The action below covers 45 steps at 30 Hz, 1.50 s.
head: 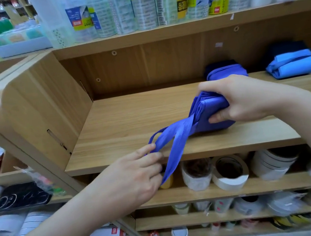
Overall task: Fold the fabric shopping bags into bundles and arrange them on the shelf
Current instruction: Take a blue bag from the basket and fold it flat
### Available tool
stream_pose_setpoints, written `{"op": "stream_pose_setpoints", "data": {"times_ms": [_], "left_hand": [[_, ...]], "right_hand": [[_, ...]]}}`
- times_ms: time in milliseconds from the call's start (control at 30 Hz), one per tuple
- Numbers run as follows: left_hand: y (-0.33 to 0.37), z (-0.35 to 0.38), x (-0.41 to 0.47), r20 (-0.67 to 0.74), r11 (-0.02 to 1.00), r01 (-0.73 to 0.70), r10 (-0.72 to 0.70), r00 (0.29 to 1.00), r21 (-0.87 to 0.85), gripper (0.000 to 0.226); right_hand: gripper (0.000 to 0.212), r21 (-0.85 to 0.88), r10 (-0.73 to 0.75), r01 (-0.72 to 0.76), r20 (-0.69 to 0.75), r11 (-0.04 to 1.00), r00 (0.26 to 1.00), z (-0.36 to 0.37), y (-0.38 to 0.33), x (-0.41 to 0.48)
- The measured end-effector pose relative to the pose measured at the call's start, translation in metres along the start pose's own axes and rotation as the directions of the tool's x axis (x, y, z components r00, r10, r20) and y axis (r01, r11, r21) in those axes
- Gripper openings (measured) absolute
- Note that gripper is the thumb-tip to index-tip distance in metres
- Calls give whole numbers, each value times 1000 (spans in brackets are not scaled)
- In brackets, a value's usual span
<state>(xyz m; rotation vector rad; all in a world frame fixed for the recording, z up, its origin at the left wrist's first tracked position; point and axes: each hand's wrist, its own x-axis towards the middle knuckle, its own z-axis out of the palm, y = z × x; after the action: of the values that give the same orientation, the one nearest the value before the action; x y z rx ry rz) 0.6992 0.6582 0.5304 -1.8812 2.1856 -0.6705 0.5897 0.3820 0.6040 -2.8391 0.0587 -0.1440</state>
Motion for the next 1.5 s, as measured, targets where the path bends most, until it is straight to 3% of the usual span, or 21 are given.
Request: {"op": "stream_pose_setpoints", "data": {"times_ms": [100,167,200,233,267,300,333,400,467,600,733,833,967,1067,1167,1267,1300,1367,1400,1433,1500], "left_hand": [[-9,-11,0,-15,999,-4,3,1000,-50,27],[-13,-29,1,-32,939,89,-106,994,-333,29],[-15,-43,3,-8,797,148,-189,982,-586,33],[-18,-57,6,42,537,165,-233,972,-827,33],[-20,-69,10,96,203,143,-222,970,-969,27],[-25,-77,14,103,-79,88,-199,975,-993,21],[-30,-81,19,72,-265,14,-211,975,-964,26],[-39,-80,31,37,-490,-130,-316,948,-862,46],[-44,-71,43,107,-559,-227,-501,859,-797,55],[-47,-46,54,269,-540,-216,-678,684,-813,69],[-49,-39,64,349,-564,-221,-725,595,-796,80],[-44,-46,82,347,-508,-225,-792,503,-832,68],[-29,-61,106,358,-504,-286,-826,436,-815,71],[-21,-65,117,411,-549,-318,-815,407,-773,64],[-23,-62,121,439,-539,-247,-822,364,-805,40],[-26,-57,114,454,-561,-157,-779,433,-813,13],[-29,-55,108,432,-540,-124,-773,464,-833,14],[-37,-50,90,322,-371,15,-783,532,-929,35],[-42,-47,79,209,-163,132,-777,594,-978,47],[-48,-44,70,81,132,252,-722,687,-959,57],[-54,-42,57,-55,712,338,-467,883,-615,69]], "right_hand": [[31,39,26,-28,42,999,999,-5,6,4],[30,67,30,-33,59,997,998,-6,8,6],[29,92,22,-29,67,995,998,-6,7,7],[28,121,11,-19,73,992,997,-6,6,8],[27,150,-4,-7,76,989,997,-5,4,9],[27,176,-18,4,76,984,997,-5,2,10],[27,202,-27,12,71,979,997,-4,0,11],[30,256,-31,18,46,966,998,-3,-4,11],[40,272,-28,33,-20,962,999,-1,-8,9],[92,104,-45,56,-107,993,993,-1,-22,-3],[94,-333,-171,112,-151,936,974,15,-33,-8],[92,-432,-209,89,-240,898,948,27,-39,-7],[65,-252,-136,72,-242,965,961,29,-46,-1],[44,142,-65,92,-190,986,980,29,-45,6],[16,535,-19,110,-172,837,985,35,-44,16],[12,623,-13,110,-158,775,987,38,-40,22],[15,672,-26,104,-125,734,992,36,-38,21],[25,789,-28,54,-46,613,999,28,-30,15],[30,830,-34,17,2,557,999,25,-25,12],[32,860,-53,-15,48,510,997,23,-19,10],[27,902,-137,-52,121,428,983,23,-11,8]]}}
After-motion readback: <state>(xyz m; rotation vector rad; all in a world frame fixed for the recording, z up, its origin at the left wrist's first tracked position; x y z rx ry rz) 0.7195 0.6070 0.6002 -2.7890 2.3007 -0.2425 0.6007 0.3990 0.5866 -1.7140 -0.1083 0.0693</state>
